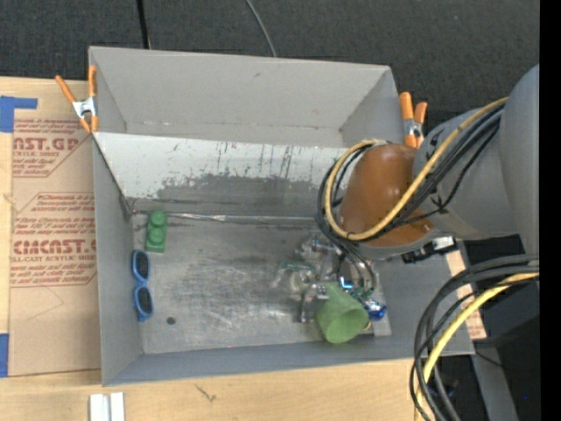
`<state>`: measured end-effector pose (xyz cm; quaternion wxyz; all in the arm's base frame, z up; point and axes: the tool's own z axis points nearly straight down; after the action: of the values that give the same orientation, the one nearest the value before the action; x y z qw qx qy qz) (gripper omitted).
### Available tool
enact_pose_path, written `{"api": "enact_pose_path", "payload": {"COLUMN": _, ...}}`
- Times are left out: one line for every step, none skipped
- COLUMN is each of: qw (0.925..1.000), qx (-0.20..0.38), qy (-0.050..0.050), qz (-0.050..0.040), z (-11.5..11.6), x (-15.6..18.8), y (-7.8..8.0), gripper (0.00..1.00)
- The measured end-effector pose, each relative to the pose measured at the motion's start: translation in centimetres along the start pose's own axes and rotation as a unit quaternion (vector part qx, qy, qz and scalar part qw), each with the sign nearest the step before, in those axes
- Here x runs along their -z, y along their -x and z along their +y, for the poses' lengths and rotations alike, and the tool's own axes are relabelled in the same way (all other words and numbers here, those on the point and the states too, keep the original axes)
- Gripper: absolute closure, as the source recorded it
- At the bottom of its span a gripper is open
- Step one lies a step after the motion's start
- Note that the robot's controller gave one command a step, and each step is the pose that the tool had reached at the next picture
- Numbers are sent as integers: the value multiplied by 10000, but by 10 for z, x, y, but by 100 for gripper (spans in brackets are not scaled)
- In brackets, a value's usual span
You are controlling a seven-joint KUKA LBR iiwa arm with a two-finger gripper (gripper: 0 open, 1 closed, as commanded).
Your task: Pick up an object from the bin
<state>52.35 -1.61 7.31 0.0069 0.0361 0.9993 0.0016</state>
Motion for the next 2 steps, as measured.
{"api": "enact_pose_path", "payload": {"qw": 10000, "qx": 5, "qy": -1, "qz": -5, "z": 0, "x": 1, "y": 1, "gripper": 100}}
{"api": "enact_pose_path", "payload": {"qw": 9809, "qx": 1945, "qy": -6, "qz": 47, "z": 0, "x": 90, "y": 2, "gripper": 100}}
